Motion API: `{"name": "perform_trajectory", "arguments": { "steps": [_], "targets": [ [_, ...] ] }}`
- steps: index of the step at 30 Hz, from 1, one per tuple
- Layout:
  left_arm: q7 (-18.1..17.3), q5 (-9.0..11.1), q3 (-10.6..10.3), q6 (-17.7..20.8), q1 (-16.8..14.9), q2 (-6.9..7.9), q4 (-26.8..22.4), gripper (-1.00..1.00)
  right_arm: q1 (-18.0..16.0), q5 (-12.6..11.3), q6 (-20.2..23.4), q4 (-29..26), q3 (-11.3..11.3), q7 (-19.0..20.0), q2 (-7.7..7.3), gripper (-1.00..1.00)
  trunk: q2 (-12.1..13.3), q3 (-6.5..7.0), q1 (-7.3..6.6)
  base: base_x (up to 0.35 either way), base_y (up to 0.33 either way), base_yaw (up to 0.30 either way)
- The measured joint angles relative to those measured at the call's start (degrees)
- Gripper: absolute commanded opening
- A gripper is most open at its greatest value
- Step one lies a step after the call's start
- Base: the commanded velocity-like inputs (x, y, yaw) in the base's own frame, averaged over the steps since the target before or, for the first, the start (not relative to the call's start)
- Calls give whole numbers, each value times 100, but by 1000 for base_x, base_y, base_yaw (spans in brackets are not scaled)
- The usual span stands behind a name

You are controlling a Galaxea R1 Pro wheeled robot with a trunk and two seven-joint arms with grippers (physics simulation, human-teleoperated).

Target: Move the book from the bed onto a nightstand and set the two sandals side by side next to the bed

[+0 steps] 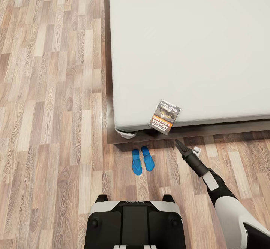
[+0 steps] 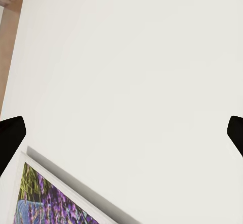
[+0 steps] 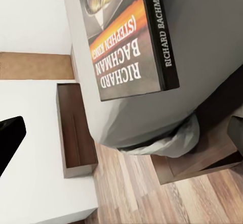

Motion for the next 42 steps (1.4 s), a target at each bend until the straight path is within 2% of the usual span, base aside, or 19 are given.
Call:
{"name": "perform_trajectory", "arguments": {
  "steps": [26, 42],
  "targets": [
    [12, -2, -4, 5, 7, -56, 0, 100, -57, 3, 4, 3, -1, 0, -16, 100, 0, 0, 0, 0, 0, 0],
    [8, -3, -4, -2, 63, -104, 0, 100, -63, 43, -4, 0, -2, 4, -23, 100, -641, -287, 351, 0, 0, 0]
  ]
}}
